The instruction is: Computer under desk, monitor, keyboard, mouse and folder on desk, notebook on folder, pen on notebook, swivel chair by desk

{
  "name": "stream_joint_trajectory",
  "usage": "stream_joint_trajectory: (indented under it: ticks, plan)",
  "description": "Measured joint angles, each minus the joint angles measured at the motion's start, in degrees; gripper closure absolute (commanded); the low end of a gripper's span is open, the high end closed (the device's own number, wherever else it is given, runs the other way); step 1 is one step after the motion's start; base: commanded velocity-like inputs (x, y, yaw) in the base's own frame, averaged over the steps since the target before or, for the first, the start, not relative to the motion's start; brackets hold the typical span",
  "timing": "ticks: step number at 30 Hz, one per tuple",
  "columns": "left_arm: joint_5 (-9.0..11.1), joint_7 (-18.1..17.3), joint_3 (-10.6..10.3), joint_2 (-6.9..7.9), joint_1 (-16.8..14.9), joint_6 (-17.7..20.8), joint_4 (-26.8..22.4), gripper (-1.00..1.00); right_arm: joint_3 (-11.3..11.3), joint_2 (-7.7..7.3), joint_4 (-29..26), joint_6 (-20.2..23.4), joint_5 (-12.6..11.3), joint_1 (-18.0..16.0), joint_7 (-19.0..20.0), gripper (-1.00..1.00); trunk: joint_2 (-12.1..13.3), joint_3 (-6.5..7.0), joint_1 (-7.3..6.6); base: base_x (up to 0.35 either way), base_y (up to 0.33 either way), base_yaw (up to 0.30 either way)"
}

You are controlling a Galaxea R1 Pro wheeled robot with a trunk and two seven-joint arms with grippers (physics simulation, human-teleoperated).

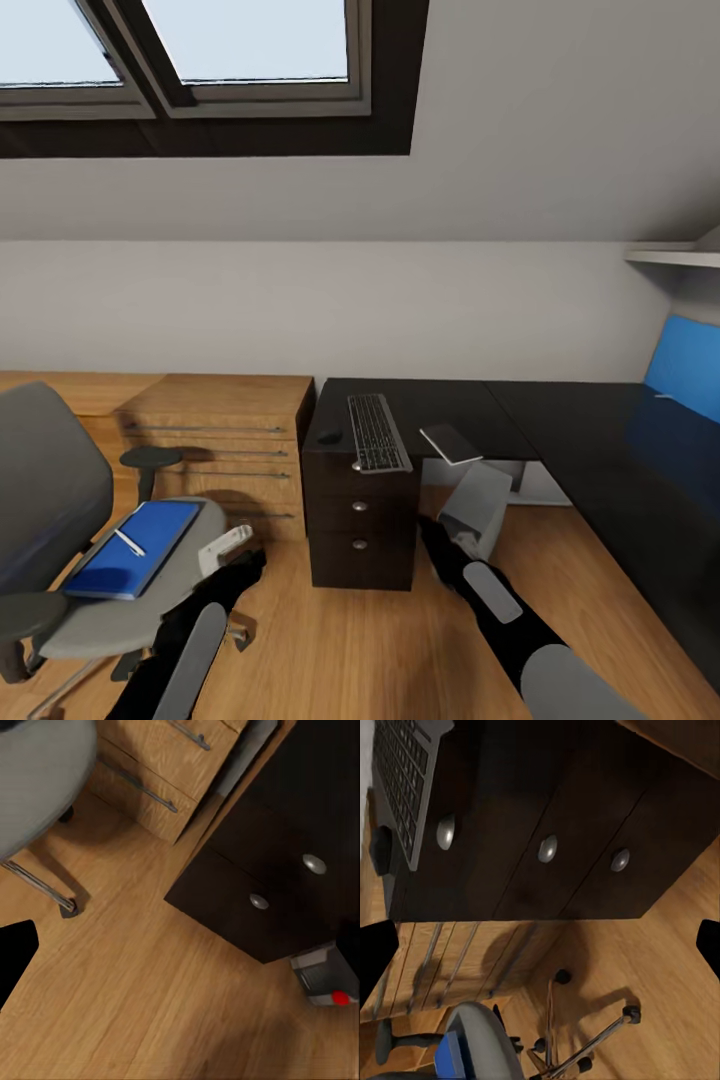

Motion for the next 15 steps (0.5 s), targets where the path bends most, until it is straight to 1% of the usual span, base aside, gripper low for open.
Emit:
stream_joint_trajectory:
  ticks: [1,2,3,5,8,11,15]
  plan:
    - [-1.03,0.00,-0.04,0.00,0.61,0.10,-3.10,-1.00,0.04,-0.23,-0.08,0.72,-0.09,0.00,1.63,-1.00,-0.40,-0.18,0.22,0.000,0.000,0.000]
    - [-1.37,-0.02,-0.09,-0.02,0.95,0.17,-3.90,-1.00,0.05,-0.27,-0.11,1.10,-0.11,0.01,2.20,-1.00,-0.80,-0.36,0.44,0.000,0.000,0.000]
    - [-2.06,-0.03,-0.43,-0.04,1.69,0.35,-5.27,-1.00,0.06,-0.30,-0.21,2.32,-0.17,0.01,3.66,-1.00,-1.20,-0.55,0.66,0.000,0.000,0.000]
    - [-2.45,-0.06,-0.78,-0.05,2.10,0.45,-6.03,-1.00,0.13,-0.31,-0.57,3.39,-0.21,0.02,4.99,-1.00,-2.01,-0.90,1.10,0.000,0.000,0.000]
    - [-2.81,-0.09,-1.06,-0.03,2.46,0.55,-7.10,-1.00,0.20,-0.18,-2.58,4.22,-0.22,0.01,6.23,-1.00,-3.21,-1.44,1.76,0.000,0.000,0.000]
    - [-2.84,-0.10,-1.14,-0.06,2.74,0.60,-8.01,-1.00,0.22,-0.12,-3.35,4.38,-0.21,0.02,6.52,-1.00,-4.41,-1.98,2.42,0.000,0.000,0.031]
    - [-2.83,-0.10,-1.66,-0.16,2.92,0.63,-8.63,-1.00,0.23,-0.11,-3.77,4.21,-0.09,0.01,6.91,-1.00,-6.02,-2.69,3.30,0.000,0.000,0.191]
